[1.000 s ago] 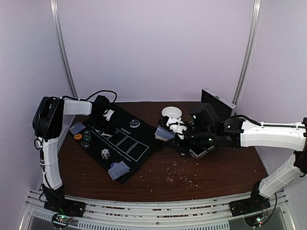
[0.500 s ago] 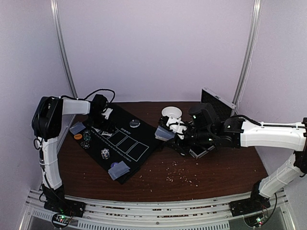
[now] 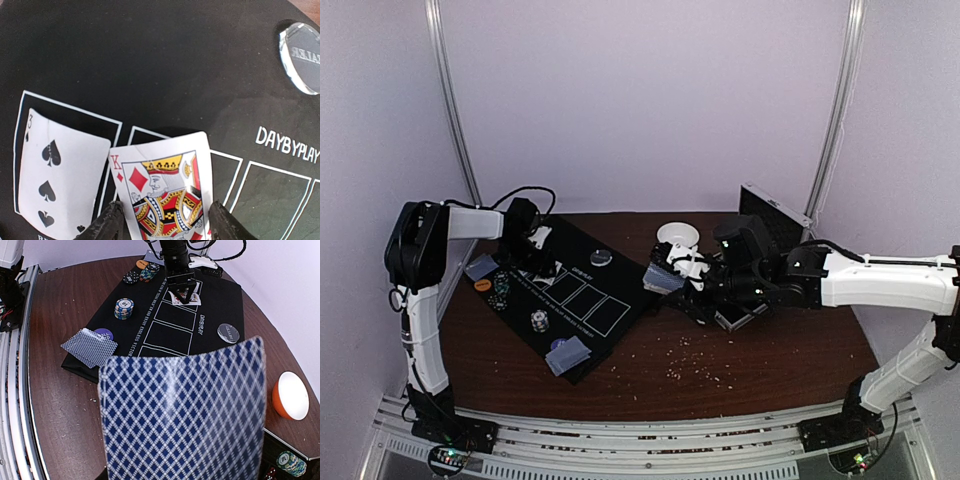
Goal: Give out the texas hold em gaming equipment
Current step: Adjust the poker card in the community card area.
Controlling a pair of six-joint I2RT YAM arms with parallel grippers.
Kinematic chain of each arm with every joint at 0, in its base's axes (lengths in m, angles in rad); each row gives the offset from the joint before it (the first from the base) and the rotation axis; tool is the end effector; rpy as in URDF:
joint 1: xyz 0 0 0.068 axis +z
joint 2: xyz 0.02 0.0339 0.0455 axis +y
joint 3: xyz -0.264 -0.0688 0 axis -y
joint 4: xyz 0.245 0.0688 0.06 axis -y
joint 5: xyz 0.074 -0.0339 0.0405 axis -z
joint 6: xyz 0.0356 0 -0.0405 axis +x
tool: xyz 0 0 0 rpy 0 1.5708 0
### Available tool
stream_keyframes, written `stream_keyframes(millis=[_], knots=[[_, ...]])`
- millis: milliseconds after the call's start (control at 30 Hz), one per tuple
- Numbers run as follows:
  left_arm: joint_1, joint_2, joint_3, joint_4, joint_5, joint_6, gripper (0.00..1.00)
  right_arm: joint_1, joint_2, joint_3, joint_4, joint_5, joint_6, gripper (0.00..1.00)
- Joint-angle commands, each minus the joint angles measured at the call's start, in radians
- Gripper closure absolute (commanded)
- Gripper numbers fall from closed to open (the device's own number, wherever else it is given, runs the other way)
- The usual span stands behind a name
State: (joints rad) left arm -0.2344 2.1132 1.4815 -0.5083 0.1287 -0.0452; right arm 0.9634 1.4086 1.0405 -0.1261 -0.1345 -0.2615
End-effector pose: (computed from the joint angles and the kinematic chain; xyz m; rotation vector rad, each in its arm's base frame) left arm 0.4221 -0.1055 0.1440 0.2953 2.7057 -0.2566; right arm 0.1809 0.2686 0.2900 -1.2813 1.6762 0.5661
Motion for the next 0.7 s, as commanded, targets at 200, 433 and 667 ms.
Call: stream_keyframes(millis=[200, 433, 667], knots=[[-0.002, 0.069, 0.064, -0.152, 0.043, 0.179, 0.4, -0.004, -0.007, 0.001, -0.003, 0.022, -0.007, 0.61], [-0.005, 0.096, 0.085, -0.266, -0.061, 0.271, 0.39, -0.003, -0.004, 0.0, -0.003, 0.02, -0.008, 0.61], [-0.006, 0.08, 0.089, -0.273, -0.062, 0.362, 0.4, -0.004, 0.001, 0.0, -0.001, 0.015, -0.008, 0.61]])
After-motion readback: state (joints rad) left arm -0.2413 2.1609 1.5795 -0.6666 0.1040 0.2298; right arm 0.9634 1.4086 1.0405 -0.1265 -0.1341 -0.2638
